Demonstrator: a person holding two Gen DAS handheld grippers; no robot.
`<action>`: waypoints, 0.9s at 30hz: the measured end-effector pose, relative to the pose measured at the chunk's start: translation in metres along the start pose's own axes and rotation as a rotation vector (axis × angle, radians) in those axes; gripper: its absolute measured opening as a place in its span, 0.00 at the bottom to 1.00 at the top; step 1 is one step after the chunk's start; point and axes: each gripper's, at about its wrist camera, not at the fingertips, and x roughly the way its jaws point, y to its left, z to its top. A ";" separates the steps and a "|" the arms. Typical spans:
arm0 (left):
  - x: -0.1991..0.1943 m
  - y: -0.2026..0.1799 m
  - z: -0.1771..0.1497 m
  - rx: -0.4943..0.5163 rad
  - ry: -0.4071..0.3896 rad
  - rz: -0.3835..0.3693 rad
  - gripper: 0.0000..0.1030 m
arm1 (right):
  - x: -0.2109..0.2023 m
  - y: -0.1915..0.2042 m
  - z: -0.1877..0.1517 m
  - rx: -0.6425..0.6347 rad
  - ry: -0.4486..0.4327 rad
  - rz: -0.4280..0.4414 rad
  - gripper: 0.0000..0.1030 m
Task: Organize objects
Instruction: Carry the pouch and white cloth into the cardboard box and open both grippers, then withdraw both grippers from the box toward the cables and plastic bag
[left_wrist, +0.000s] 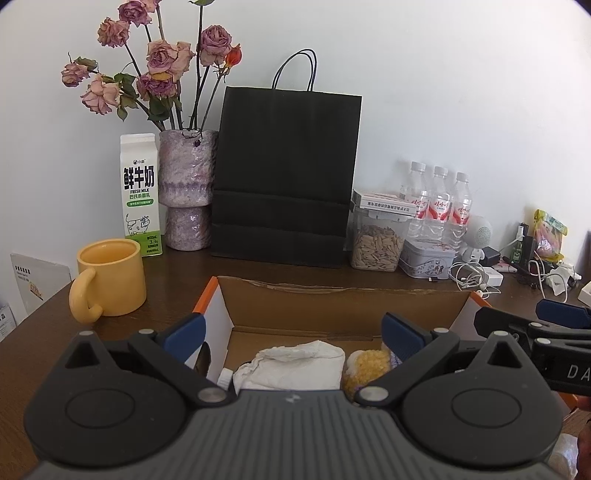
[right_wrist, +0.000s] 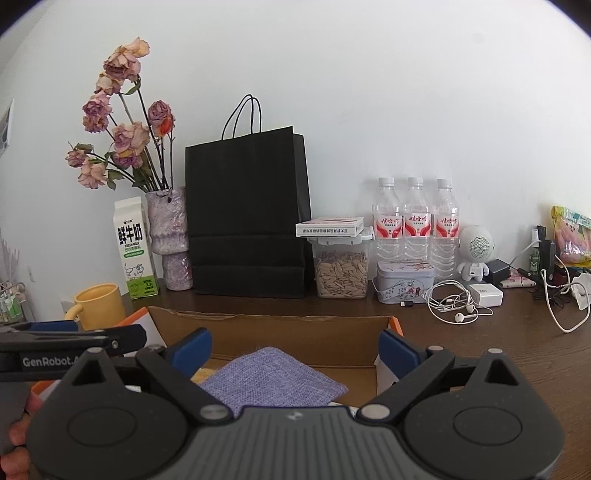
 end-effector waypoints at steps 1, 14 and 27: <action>-0.002 0.000 0.000 0.000 -0.003 -0.002 1.00 | -0.002 0.000 0.000 -0.002 -0.002 0.002 0.95; -0.029 -0.003 -0.007 0.023 -0.036 -0.011 1.00 | -0.027 0.003 -0.005 -0.035 -0.034 -0.007 0.98; -0.055 0.003 -0.019 0.031 -0.003 -0.006 1.00 | -0.066 0.001 -0.020 -0.069 -0.015 -0.007 1.00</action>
